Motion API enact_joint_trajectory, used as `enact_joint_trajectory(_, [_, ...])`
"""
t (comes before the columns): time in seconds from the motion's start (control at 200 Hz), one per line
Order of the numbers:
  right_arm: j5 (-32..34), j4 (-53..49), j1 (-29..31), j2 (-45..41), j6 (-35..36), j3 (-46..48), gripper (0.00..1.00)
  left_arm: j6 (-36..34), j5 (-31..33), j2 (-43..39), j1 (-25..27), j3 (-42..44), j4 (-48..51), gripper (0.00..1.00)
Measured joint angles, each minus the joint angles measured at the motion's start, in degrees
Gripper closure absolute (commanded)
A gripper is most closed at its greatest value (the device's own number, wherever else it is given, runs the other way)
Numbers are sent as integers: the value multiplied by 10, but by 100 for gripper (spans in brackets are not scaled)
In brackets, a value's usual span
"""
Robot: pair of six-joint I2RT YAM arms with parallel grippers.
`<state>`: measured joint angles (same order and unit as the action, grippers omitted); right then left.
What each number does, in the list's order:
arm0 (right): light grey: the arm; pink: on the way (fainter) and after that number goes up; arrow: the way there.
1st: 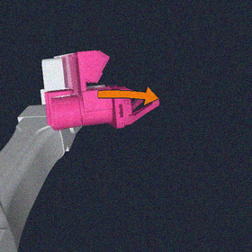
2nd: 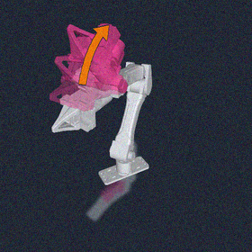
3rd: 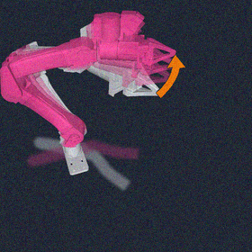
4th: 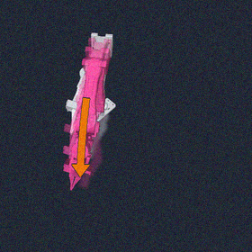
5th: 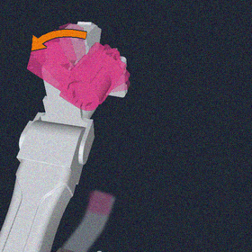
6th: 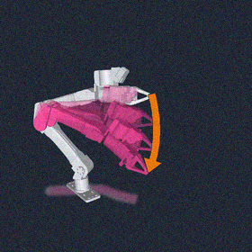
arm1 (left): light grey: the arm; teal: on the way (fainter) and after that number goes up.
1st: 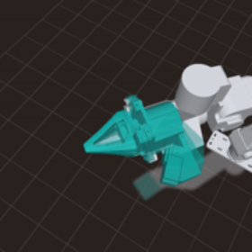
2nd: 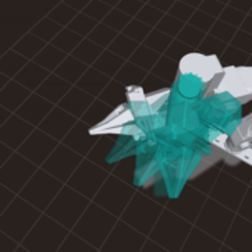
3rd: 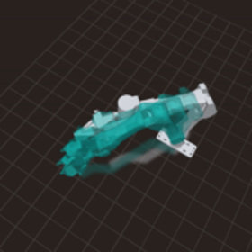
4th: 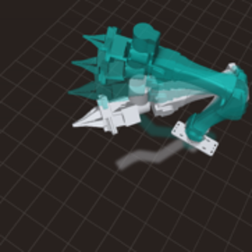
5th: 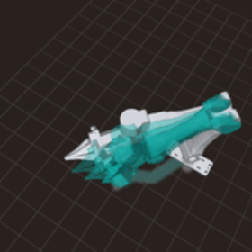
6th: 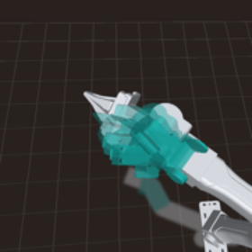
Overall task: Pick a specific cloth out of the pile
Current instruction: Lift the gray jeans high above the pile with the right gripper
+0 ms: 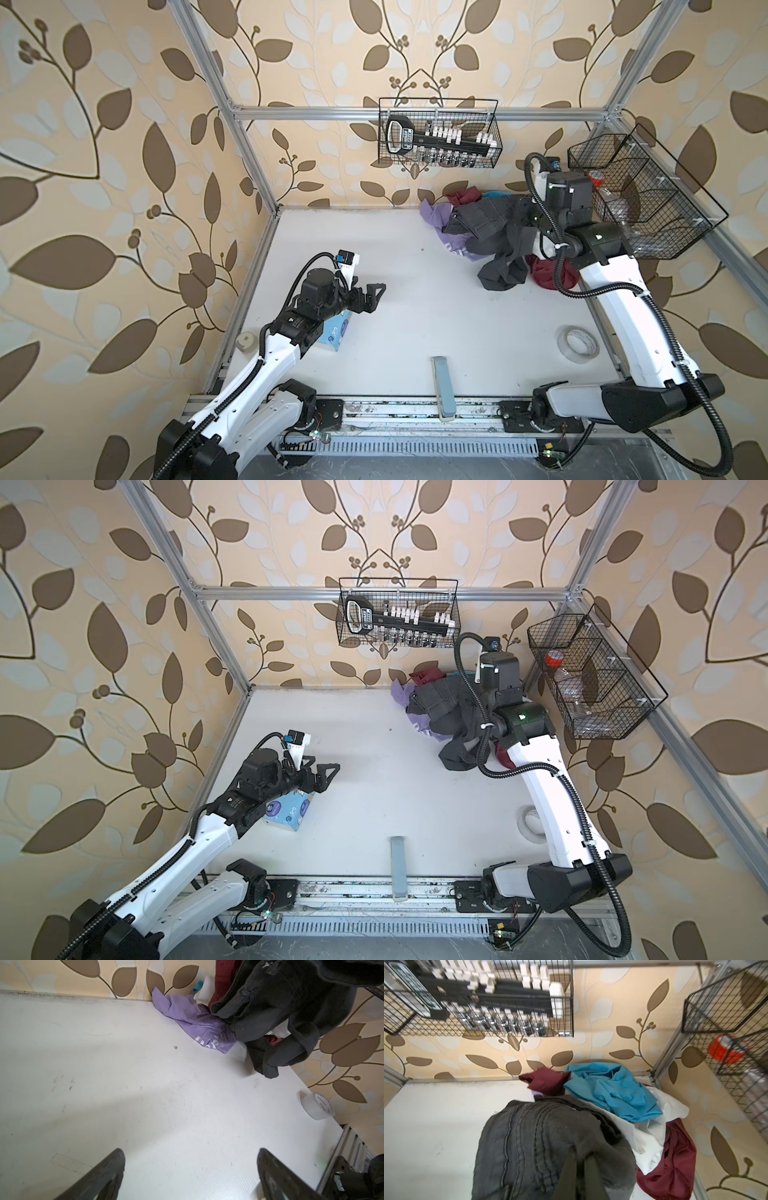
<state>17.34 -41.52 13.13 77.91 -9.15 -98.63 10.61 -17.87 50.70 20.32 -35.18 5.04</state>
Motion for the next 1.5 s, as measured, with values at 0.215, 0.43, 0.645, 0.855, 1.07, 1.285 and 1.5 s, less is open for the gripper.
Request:
enact_joint_trajectory(0.215, [-8,-14,0,12,14,-111,100,0,1,-7,0,0,1,1])
enact_joint_trajectory(0.43, [-32,21,0,16,23,-204,100,0,3,-11,0,0,9,1])
enact_joint_trajectory(0.645, [-46,114,0,23,40,-309,100,0,3,-11,0,0,9,1])
enact_joint_trajectory(0.855, [-82,239,0,1,39,-291,100,0,4,-11,4,0,11,1])
enact_joint_trajectory(1.07, [-149,304,0,-17,7,-195,100,0,5,-11,4,0,11,1])
enact_joint_trajectory(1.285, [-210,308,0,36,-10,-93,100,0,5,-5,4,0,11,1])
enact_joint_trajectory(1.5, [-257,287,10,105,-13,-86,100,0,8,-4,4,0,11,1])
